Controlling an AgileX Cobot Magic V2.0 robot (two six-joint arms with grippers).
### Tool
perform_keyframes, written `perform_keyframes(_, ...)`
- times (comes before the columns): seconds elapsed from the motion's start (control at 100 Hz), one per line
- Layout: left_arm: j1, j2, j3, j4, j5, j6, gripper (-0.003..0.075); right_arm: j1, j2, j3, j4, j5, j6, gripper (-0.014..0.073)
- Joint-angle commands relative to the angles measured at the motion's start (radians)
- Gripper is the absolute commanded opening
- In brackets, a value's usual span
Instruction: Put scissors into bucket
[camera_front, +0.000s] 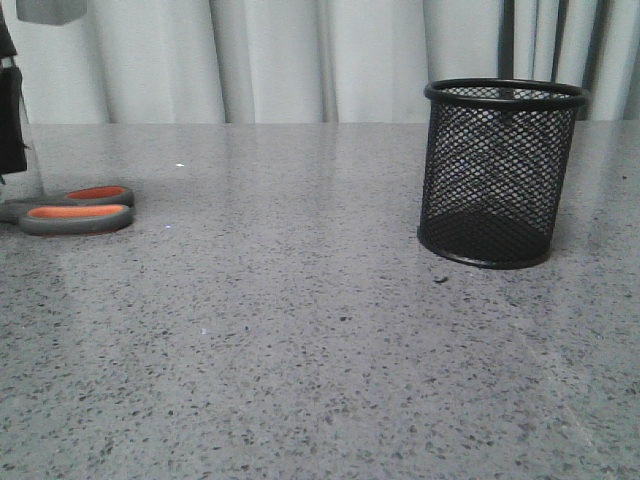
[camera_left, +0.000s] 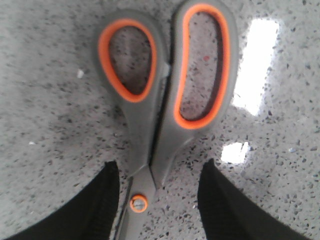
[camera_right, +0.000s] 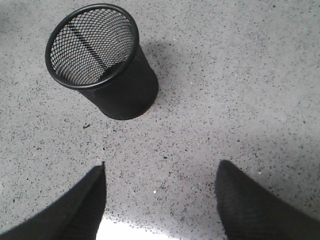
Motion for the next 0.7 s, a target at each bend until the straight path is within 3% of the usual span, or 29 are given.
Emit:
perform_keyframes(0.0,0.002,-0.015,-0.042,-0.011,0.034,0.001,0.0337,-0.006,0.006,-0.034,0.021,-0.045,-0.016,0.0423)
perform_keyframes(0.69,0.002,0.014,-0.053,-0.017,-0.016,0.05,0.0337,-0.006,0.006,-0.034,0.021,-0.043,-0.022,0.0423)
